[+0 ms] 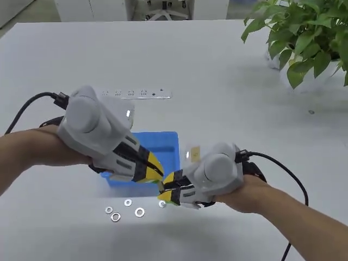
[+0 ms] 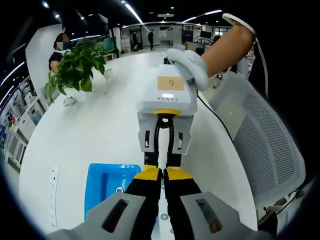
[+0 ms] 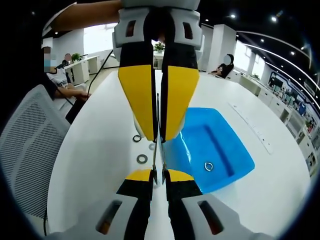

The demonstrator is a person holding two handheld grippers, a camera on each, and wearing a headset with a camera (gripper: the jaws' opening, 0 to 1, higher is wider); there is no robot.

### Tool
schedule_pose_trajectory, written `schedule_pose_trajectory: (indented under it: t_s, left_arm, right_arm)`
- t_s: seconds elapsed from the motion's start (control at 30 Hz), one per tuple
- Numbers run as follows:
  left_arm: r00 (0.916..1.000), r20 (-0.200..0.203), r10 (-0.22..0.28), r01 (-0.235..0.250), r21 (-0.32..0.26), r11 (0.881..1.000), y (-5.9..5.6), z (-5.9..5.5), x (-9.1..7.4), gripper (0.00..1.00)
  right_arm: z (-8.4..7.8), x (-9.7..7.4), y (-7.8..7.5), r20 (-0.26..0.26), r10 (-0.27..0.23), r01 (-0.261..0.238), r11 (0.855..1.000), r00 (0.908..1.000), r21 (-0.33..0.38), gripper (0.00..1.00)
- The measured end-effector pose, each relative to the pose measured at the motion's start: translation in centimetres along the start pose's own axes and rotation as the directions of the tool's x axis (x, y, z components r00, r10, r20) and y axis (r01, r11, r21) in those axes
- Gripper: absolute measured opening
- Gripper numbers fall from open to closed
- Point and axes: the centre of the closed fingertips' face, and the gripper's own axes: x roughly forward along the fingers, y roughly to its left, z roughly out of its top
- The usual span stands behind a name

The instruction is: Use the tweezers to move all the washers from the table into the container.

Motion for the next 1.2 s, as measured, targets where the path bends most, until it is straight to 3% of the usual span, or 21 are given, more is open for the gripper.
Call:
schedule_pose_trajectory:
  t_s: [0.73, 1.2]
  left_arm:
    - [0.9998, -0.005, -0.022, 0.022, -0.026, 0.999, -0.8, -1.1, 0.7, 0.06]
    - [0.9999, 0.002, -0.016, 0.016, -0.025, 1.000, -0.4, -1.2, 1.1, 0.06]
  right_arm:
    - [-0.8, 1.1, 1.1, -0.003, 0.017, -0.017, 1.000, 0.9998, 0.013, 0.12]
    - [-1.3, 1.4, 0.9, -0.014, 0.015, -0.015, 1.000, 0.9998, 0.020, 0.12]
